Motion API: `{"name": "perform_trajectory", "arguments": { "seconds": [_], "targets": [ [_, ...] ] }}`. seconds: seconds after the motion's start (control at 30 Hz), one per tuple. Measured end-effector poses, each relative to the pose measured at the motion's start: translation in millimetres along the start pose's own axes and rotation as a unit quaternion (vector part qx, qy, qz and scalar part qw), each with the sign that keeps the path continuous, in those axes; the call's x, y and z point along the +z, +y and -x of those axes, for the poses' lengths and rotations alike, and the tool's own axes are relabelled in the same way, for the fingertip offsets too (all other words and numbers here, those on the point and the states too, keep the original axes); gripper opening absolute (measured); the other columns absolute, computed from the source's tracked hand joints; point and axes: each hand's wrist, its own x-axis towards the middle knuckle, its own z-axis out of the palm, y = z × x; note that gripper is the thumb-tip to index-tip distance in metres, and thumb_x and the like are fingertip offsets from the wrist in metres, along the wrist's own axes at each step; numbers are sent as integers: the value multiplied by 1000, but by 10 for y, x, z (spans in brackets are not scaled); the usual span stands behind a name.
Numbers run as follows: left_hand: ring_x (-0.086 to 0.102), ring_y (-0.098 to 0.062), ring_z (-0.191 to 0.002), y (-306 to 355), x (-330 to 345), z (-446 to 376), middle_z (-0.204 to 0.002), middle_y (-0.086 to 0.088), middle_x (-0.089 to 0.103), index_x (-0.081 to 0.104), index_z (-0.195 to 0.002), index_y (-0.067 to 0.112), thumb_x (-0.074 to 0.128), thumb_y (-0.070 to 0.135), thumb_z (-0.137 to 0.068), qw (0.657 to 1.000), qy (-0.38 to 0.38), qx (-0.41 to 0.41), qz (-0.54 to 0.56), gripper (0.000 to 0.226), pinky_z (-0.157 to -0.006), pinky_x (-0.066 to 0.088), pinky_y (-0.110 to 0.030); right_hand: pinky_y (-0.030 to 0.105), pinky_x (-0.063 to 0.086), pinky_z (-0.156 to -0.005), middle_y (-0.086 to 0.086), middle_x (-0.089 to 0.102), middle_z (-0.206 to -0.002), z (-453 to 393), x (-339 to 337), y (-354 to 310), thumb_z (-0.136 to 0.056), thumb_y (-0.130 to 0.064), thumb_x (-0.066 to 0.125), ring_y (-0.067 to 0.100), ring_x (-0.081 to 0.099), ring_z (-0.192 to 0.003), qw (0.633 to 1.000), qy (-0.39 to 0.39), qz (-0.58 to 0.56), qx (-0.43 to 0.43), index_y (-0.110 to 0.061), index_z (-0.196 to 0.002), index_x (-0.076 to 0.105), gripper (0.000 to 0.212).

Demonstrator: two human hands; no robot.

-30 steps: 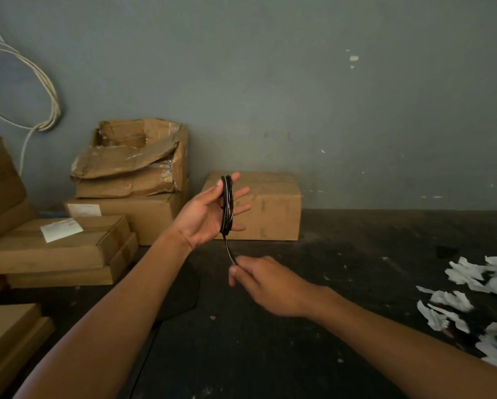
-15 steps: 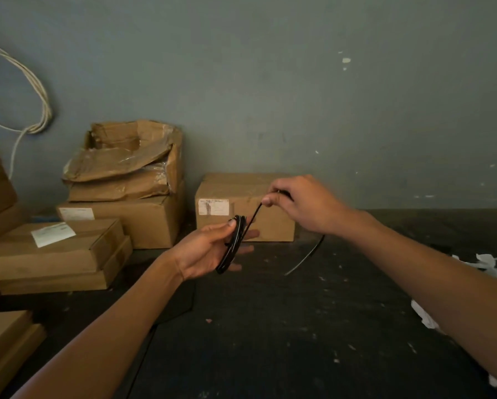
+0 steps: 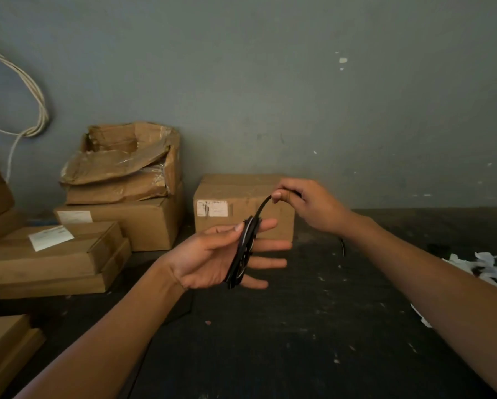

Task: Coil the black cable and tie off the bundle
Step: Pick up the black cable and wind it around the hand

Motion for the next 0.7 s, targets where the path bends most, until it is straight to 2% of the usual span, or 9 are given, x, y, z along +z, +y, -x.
{"name": "perform_trajectory", "arguments": {
  "seconds": [0.1,0.13,0.23,0.33,0.4,0.43,0.6,0.7],
  "targets": [
    [14,-49,-145,118,108,-45,-159,-21,19,44,-145,19,52,28,-98,998,-34,46,7,48,-111,12,-70,32,47,-71,-12,61,-78,95,114,76,-102,-17,49,0,58,-76,999,16,-32,-4,-23,-89,59,17],
    [13,-48,-145,166,142,-68,-159,-19,18,44,-144,21,51,29,-98,997,-43,63,7,48,-110,12,-70,31,46,-72,-13,59,-79,135,165,84,-102,-16,48,0,57,-77,999,14,-40,6,-24,-89,57,18],
    [12,-47,-144,315,219,-156,-158,-17,25,46,-143,21,48,29,-99,993,-60,101,14,44,-109,11,-71,34,49,-75,-2,61,-86,233,404,164,-100,-16,43,11,59,-82,996,-26,-80,37,-10,-103,59,18],
    [12,-48,-144,435,241,-245,-156,-17,32,46,-142,22,45,31,-99,990,-61,126,9,44,-108,9,-72,27,50,-65,-8,56,-76,378,644,111,-101,-18,42,0,57,-71,995,-34,-72,58,-20,-95,56,15],
    [14,-48,-144,497,223,-293,-155,-16,32,46,-141,22,44,31,-99,989,-51,137,5,43,-107,11,-71,35,51,-60,-8,53,-73,474,779,-20,-104,-23,39,2,53,-65,993,-45,-87,67,-26,-94,56,20],
    [16,-47,-144,520,211,-313,-155,-16,32,47,-141,23,43,32,-99,989,-42,142,3,43,-107,13,-71,39,51,-62,-6,53,-72,511,834,-87,-105,-26,38,4,52,-64,991,-54,-99,70,-27,-94,55,20],
    [35,-45,-139,536,87,-356,-154,-14,36,54,-134,28,36,37,-97,984,70,165,6,42,-104,28,-70,39,50,-58,-5,53,-68,636,973,-310,-105,-30,37,24,56,-63,986,-81,-126,77,-32,-95,54,20],
    [42,-44,-135,486,-29,-372,-152,-13,42,52,-135,30,33,38,-99,973,147,176,11,42,-101,35,-70,33,47,-54,-6,54,-70,658,1037,-343,-105,-33,37,14,53,-58,986,-98,-103,90,-36,-97,52,18]
  ]
}}
